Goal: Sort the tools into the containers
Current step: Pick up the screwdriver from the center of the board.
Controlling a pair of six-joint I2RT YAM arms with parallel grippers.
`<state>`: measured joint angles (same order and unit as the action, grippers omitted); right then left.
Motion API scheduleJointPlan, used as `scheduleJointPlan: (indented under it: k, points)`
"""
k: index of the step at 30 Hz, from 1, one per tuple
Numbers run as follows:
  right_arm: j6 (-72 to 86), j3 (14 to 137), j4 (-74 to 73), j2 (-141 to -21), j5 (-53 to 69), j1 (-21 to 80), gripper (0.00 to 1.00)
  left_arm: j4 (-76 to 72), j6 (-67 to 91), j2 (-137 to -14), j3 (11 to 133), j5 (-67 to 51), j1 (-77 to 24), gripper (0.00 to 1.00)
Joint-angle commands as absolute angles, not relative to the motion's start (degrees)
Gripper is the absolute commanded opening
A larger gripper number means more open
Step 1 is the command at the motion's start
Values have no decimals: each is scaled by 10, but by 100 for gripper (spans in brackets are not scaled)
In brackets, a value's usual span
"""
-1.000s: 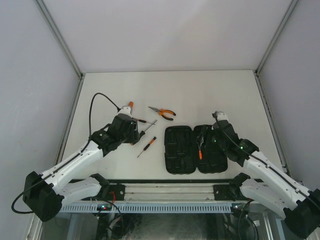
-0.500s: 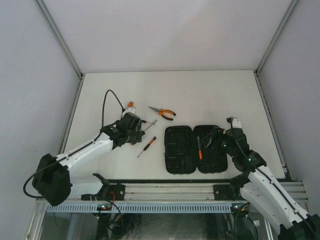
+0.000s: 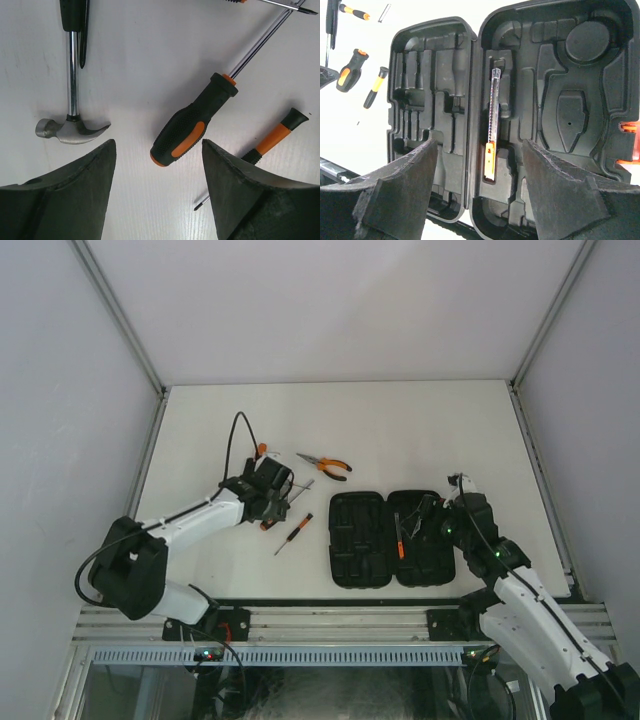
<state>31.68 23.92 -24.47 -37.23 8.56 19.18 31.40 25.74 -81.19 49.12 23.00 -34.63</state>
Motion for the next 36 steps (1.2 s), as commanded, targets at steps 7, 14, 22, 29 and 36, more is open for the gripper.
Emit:
scheduleJointPlan:
  k: [7, 14, 22, 29, 36]
  points:
    - [344, 230, -221, -344, 76, 182, 66, 311, 233, -864, 542, 222, -341, 68]
    - [362, 226, -218, -324, 70, 182, 65, 291, 228, -878, 536, 181, -335, 62]
    - [374, 225, -226, -319, 71, 180, 64, 280, 225, -909, 537, 131, -330, 57]
    - [396, 225, -248, -305, 65, 176, 63, 277, 224, -900, 531, 118, -330, 46]
    - [415, 225, -254, -280, 65, 166, 63, 267, 228, -846, 512, 100, -331, 32]
